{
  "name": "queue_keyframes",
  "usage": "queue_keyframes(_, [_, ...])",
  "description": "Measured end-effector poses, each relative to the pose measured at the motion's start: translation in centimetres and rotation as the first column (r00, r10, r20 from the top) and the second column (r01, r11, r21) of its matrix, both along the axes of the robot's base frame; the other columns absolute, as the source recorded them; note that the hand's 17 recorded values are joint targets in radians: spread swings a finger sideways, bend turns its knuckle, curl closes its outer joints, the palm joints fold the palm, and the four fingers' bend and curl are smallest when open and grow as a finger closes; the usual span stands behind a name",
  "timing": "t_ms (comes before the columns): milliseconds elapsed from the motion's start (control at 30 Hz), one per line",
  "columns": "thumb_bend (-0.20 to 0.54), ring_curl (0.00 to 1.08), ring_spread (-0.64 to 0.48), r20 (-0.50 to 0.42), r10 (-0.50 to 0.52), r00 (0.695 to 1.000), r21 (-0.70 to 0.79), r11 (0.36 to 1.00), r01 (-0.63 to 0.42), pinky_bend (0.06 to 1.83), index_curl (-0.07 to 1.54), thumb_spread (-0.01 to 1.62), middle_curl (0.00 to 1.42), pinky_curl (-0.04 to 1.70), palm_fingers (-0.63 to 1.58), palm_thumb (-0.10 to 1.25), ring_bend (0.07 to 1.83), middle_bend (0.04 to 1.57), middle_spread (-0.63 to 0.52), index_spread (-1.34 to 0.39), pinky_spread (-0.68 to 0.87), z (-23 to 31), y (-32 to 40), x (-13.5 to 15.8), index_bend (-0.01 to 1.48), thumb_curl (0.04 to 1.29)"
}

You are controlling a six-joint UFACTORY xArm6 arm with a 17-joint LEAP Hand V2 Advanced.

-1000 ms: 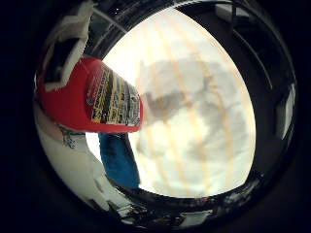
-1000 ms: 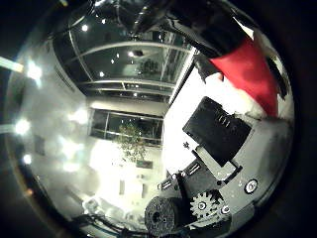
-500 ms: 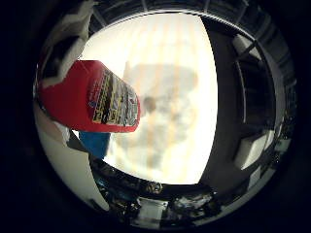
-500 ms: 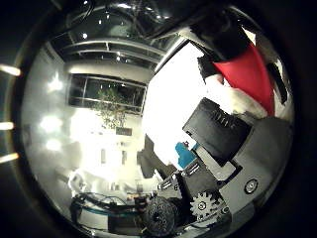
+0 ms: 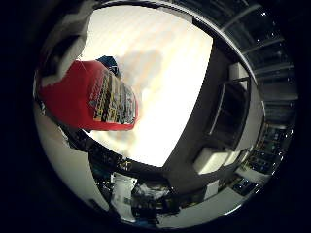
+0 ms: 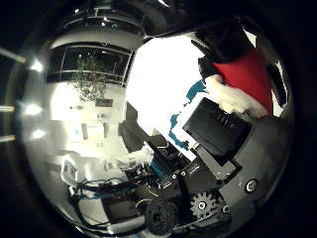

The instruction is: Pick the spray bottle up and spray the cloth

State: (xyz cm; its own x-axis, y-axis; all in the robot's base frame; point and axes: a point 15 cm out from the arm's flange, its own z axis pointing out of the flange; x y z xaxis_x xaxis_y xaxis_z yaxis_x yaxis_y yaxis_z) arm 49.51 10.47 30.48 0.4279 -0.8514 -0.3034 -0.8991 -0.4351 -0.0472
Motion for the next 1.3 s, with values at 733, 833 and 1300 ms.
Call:
queue_keyframes(733, [-0.02,0.93,-0.26,-0.058,0.297,0.953,-0.409,0.864,-0.294,1.09,0.88,0.67,0.83,1.25,1.1,1.01,1.31,1.34,-0.15,-0.28,-0.21,-1.6,4.9,1.0,1.06,0.88])
queue_keyframes(833, [-0.021,0.93,-0.26,-0.061,0.348,0.936,-0.467,0.818,-0.335,1.08,0.87,0.65,0.83,1.25,1.1,1.01,1.31,1.34,-0.15,-0.27,-0.21,-1.6,5.5,1.0,1.07,0.88])
queue_keyframes(1300, [-0.023,0.92,-0.25,-0.117,0.511,0.852,-0.572,0.666,-0.478,1.06,0.86,0.58,0.82,1.25,1.11,1.0,1.32,1.34,-0.15,-0.27,-0.21,-4.9,11.8,-0.4,1.09,0.89])
